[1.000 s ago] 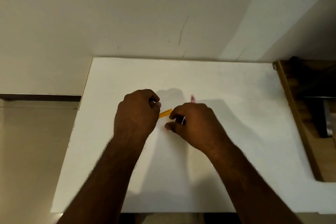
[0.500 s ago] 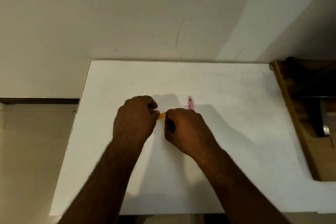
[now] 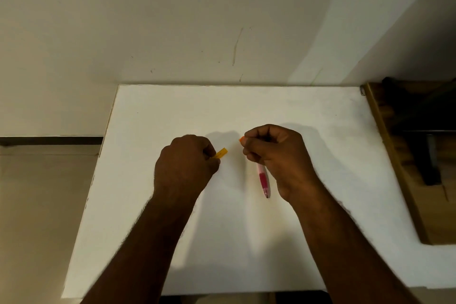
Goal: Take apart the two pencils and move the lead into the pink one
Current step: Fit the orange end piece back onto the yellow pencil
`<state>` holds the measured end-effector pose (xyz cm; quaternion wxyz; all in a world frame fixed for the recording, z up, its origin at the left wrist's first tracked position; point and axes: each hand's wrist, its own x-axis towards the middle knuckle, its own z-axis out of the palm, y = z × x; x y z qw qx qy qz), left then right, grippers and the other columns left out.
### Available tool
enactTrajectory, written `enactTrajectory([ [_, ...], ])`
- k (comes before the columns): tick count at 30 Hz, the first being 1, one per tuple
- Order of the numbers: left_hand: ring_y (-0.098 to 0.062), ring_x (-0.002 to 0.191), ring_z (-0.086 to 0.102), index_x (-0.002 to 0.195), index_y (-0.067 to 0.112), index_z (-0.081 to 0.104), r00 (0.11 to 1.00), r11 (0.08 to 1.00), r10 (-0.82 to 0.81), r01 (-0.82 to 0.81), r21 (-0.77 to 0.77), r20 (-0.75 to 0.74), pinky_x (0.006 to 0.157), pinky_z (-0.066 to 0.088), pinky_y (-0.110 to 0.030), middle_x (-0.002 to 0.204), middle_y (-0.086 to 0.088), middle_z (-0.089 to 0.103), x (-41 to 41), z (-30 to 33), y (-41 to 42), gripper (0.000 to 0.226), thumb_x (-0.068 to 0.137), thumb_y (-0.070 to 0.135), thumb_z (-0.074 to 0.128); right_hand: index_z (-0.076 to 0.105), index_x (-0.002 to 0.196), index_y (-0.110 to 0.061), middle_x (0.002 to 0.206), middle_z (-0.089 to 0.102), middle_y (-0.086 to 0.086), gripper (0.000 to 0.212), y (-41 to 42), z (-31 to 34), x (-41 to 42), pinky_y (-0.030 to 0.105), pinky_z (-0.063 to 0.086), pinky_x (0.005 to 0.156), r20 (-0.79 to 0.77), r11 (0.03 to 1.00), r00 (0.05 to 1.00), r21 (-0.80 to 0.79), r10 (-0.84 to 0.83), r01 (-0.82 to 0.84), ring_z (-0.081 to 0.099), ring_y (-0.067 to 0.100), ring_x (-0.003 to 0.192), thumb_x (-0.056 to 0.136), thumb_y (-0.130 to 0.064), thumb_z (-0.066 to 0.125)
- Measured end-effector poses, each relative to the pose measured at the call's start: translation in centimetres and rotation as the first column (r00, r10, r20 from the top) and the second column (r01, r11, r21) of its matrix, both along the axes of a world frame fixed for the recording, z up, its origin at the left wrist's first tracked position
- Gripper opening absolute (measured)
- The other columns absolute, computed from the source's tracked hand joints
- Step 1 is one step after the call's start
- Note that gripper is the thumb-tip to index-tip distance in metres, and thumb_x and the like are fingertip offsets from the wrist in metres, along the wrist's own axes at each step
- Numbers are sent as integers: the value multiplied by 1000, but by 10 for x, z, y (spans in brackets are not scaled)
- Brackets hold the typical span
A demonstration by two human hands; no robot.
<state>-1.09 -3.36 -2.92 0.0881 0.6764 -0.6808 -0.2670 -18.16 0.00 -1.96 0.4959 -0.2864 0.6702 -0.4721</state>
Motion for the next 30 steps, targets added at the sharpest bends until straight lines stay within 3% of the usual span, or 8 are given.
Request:
enactTrajectory([
  [4,-8,71,61,80,33,73,997,991,-43,36,-125,-57,56,38,-21,72,14,64,-7,6,1,9,73,38,76,78,90,-5,82,79,9,9,-1,3,0,23,60,69,158,995,983,6,-96,96,78,24,78,82,-1,78],
  [9,-9,73,64,80,32,74,986,976,-79,47,-212,-146,66,50,-28,75,11,68,-12,14,5,7,74,35,76,79,89,-7,88,80,11,10,-1,8,1,20,59,68,250,990,960,-29,-127,138,79,26,81,81,-1,79],
  [18,-10,75,66,82,30,76,977,969,-84,34,-245,-197,70,53,-32,79,10,70,-14,21,6,6,76,32,77,78,86,-13,84,81,4,12,-2,7,5,20,59,68,172,986,978,-91,-120,137,79,22,80,81,-1,79],
  [30,-12,74,64,83,26,76,974,957,-121,62,-284,-193,68,51,-30,80,8,70,-13,22,6,6,78,29,77,78,87,-21,83,80,-3,10,-3,2,-1,27,63,79,-63,996,998,-88,-20,14,78,17,80,83,-12,80],
])
